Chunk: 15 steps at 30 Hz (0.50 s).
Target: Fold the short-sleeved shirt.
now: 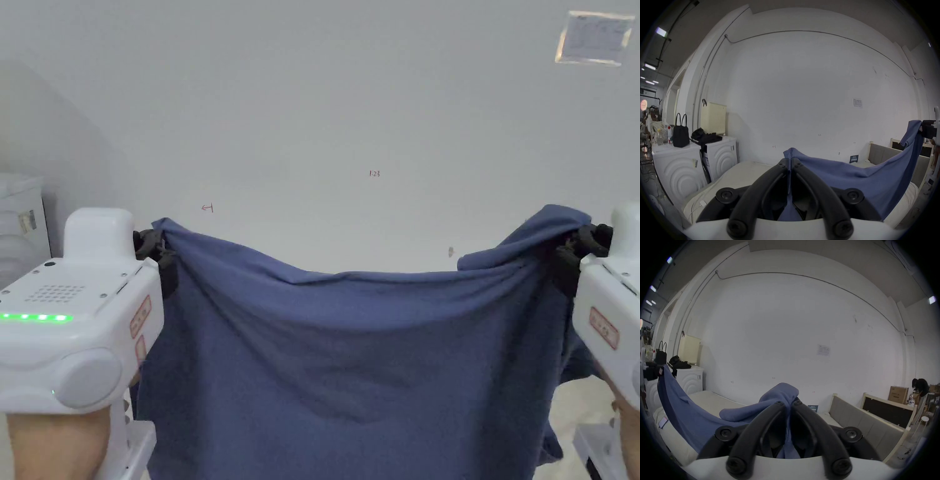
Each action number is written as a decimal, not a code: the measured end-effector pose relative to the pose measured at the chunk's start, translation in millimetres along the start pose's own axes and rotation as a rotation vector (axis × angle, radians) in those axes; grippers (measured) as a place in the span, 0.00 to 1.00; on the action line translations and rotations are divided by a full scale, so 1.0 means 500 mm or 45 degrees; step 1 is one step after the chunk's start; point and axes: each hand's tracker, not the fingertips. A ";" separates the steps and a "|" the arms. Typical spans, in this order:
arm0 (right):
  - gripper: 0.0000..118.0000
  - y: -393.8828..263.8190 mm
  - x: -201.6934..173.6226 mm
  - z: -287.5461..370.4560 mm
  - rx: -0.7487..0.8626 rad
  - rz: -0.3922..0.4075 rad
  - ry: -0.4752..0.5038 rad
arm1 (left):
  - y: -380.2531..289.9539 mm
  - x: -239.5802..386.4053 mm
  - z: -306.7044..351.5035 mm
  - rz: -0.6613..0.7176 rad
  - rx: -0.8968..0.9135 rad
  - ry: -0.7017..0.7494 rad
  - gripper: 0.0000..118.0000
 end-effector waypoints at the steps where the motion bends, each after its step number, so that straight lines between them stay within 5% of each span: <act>1: 0.05 0.001 -0.001 0.002 -0.007 0.016 -0.001 | 0.004 0.004 0.001 -0.002 0.006 0.000 0.01; 15: 0.05 0.095 -0.018 -0.270 -0.080 0.147 -0.218 | 0.099 0.022 -0.244 -0.030 -0.033 0.042 0.01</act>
